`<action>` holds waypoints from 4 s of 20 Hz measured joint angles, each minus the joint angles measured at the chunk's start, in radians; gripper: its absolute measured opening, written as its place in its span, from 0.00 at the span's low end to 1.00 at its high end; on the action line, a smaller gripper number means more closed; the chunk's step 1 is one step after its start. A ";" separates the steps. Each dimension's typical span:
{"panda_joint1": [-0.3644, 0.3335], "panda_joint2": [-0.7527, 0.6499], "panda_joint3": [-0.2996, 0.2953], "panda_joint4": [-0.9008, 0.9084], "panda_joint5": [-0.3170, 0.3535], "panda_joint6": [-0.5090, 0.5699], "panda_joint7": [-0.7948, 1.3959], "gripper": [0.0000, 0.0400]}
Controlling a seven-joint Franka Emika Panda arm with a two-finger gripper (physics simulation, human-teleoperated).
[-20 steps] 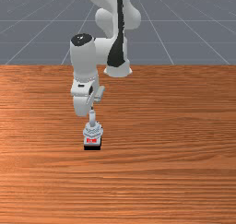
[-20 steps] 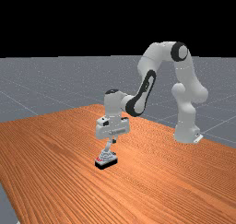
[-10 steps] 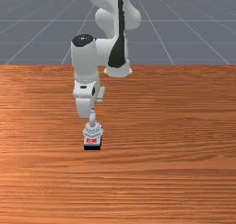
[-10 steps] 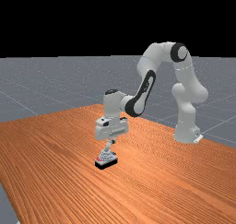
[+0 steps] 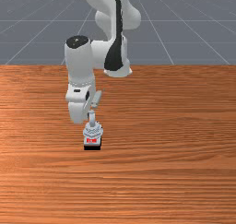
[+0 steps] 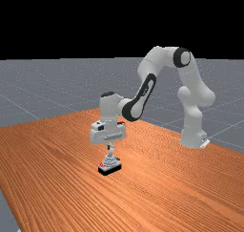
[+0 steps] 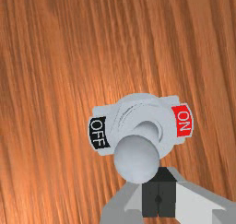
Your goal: Turn on the trigger
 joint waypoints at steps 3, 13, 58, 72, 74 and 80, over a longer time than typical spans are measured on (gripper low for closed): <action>0.013 0.005 -0.015 0.025 -0.016 -0.095 0.041 0.00; 0.054 -0.062 -0.047 -0.100 -0.070 0.025 0.127 0.00; 0.059 -0.086 -0.051 -0.080 -0.045 -0.031 0.223 0.00; 0.069 -0.128 -0.037 -0.147 -0.069 -0.004 0.199 0.00; 0.076 -0.130 -0.036 -0.150 -0.069 -0.004 0.214 0.00; 0.088 -0.095 -0.040 -0.049 -0.059 -0.048 0.270 0.00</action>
